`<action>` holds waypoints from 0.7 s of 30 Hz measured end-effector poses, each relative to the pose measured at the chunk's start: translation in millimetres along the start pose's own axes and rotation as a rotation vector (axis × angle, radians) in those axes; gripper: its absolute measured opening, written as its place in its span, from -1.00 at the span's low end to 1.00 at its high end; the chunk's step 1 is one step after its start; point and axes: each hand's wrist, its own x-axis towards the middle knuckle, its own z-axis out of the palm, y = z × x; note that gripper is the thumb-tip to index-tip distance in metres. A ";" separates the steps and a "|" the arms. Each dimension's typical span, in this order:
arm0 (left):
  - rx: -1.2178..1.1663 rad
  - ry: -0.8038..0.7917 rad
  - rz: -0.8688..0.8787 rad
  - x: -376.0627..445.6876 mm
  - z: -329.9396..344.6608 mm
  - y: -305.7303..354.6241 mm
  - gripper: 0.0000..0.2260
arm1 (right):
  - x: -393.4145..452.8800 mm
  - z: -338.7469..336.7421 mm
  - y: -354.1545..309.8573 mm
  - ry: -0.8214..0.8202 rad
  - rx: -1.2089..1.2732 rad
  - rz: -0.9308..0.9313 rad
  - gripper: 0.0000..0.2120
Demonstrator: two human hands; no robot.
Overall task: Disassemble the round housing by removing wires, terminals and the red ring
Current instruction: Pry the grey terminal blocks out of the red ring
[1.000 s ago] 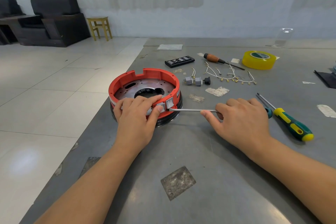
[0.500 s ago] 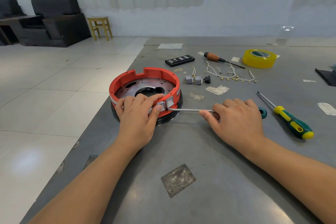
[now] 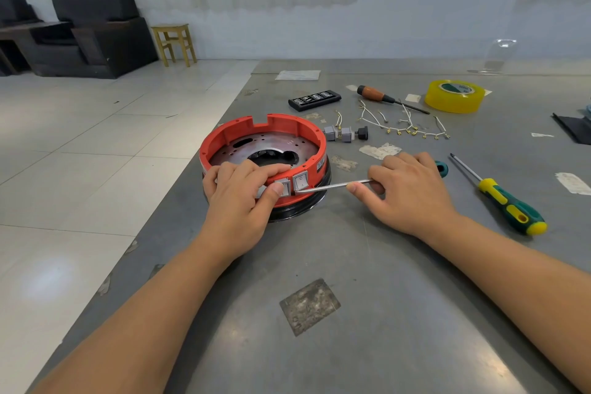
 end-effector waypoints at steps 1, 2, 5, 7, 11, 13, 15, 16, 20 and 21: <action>-0.005 -0.006 -0.001 0.1 -0.3 0.2 -0.64 | 1.8 2.1 1.4 0.004 0.005 -0.011 -0.45; -0.011 -0.009 0.000 0.2 -0.5 0.6 -0.64 | 3.6 4.2 2.8 0.002 0.009 -0.021 -0.45; -0.025 -0.008 0.005 0.9 -1.4 1.2 -0.64 | 9.0 9.0 5.6 -0.016 0.040 -0.050 -0.46; -0.033 -0.003 0.009 1.0 -1.8 0.9 -0.64 | 12.3 9.9 6.8 -0.032 0.056 -0.071 -0.47; -0.045 -0.006 0.010 0.9 -1.8 1.0 -0.65 | 18.1 11.4 9.0 -0.056 0.067 -0.094 -0.44; -0.046 -0.014 0.009 1.3 -1.8 1.3 -0.65 | 21.3 12.3 10.7 -0.074 0.067 -0.108 -0.45; -0.050 -0.017 0.009 1.6 -2.2 1.6 -0.67 | 24.2 13.2 12.5 -0.082 0.075 -0.124 -0.45; -0.050 -0.020 0.009 1.8 -2.4 1.7 -0.67 | 25.6 13.7 13.4 -0.081 0.080 -0.129 -0.44; -0.047 -0.024 0.004 2.3 -3.0 0.2 -0.66 | 29.6 16.5 13.8 -0.094 0.104 -0.142 -0.43; -0.052 -0.025 0.003 2.5 -3.0 -0.2 -0.67 | 29.9 17.5 13.8 -0.100 0.107 -0.143 -0.43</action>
